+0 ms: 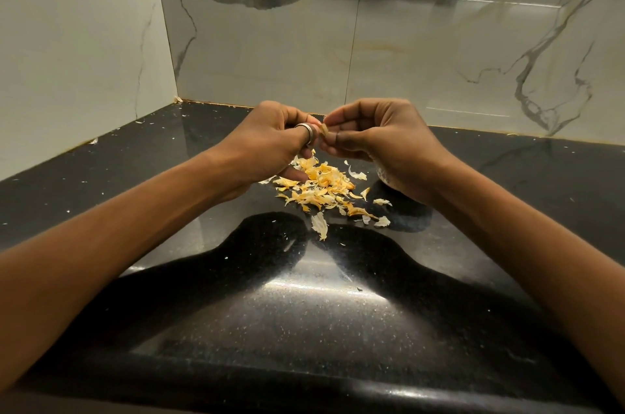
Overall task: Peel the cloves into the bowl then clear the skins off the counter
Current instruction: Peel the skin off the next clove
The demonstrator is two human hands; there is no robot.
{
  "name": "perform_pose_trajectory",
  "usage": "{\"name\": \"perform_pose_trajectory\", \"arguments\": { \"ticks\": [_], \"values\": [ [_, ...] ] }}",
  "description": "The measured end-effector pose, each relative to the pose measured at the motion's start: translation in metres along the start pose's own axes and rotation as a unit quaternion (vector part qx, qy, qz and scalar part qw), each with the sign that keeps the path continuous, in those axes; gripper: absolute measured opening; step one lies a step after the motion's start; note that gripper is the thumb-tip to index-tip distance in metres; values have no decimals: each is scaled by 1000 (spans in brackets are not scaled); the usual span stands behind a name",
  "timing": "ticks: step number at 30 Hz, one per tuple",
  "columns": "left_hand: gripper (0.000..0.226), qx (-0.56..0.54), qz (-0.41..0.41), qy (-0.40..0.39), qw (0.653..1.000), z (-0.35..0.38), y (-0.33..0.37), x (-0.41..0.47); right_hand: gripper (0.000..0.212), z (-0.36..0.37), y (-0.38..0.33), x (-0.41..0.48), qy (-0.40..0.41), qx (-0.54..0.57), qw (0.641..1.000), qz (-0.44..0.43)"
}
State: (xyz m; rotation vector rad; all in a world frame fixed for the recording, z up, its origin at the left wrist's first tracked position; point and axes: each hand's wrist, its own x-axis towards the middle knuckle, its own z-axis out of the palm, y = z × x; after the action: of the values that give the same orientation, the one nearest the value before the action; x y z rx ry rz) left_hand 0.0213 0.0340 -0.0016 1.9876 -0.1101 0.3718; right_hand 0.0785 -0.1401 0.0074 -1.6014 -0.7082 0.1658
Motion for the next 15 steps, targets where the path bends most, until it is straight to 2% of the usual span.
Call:
{"name": "perform_pose_trajectory", "arguments": {
  "ticks": [7, 15],
  "values": [
    [15, -5, -4, -1, 1000, -1, 2, -1, 19, 1, -3, 0, 13, 75, 996, 50],
    [15, 4, -1, -3, 1000, -1, 3, -1, 20, 1, -4, -1, 3, 48, 997, 59]
  ]
}}
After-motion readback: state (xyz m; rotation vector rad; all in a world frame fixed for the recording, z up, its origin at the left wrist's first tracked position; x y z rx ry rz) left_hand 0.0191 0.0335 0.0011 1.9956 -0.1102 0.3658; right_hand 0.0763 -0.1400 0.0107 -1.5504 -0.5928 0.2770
